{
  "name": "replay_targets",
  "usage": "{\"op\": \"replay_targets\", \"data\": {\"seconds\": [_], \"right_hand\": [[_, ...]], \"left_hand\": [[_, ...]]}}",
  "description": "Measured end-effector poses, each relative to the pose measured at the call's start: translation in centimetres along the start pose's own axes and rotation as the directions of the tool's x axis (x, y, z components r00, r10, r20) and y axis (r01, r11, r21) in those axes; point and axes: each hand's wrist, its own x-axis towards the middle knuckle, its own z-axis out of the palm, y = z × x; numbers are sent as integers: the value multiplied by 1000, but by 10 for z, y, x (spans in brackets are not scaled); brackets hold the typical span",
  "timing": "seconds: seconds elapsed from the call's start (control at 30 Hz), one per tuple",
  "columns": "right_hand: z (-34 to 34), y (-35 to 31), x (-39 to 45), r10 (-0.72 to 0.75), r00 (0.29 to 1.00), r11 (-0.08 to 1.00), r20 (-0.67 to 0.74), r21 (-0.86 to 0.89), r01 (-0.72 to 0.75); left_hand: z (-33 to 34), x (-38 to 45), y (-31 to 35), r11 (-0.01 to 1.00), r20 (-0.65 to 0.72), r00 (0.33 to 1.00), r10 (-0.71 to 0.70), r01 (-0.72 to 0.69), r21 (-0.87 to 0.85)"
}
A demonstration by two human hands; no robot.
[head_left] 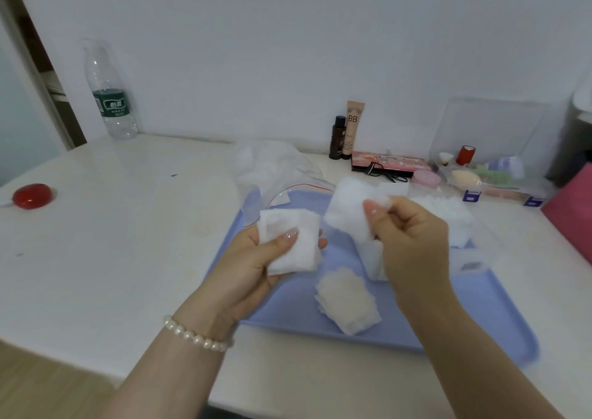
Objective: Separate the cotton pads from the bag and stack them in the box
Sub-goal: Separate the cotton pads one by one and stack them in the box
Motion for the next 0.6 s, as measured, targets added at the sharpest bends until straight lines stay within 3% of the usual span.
{"op": "replay_targets", "data": {"seconds": [0.07, 0.13, 0.2, 0.37, 0.6], "right_hand": [[-3, -7, 2, 52, 999, 978, 8, 201, -53], [-1, -14, -2, 144, 963, 906, 228, 360, -221], [5, -12, -7, 163, 907, 918, 388, 278, -284], [14, -2, -8, 130, 949, 985, 289, 72, -157], [17, -1, -11, 106, 953, 994, 283, 8, -113]], "left_hand": [[1, 1, -3, 1000, -35, 999, -15, 16, 12], [1, 2, -5, 997, -45, 999, -25, 28, 67], [1, 4, -7, 987, -21, 999, -45, 48, 154], [6, 4, -9, 989, 111, 991, -77, 62, 135], [9, 7, -10, 991, 53, 990, -131, 133, -34]]}}
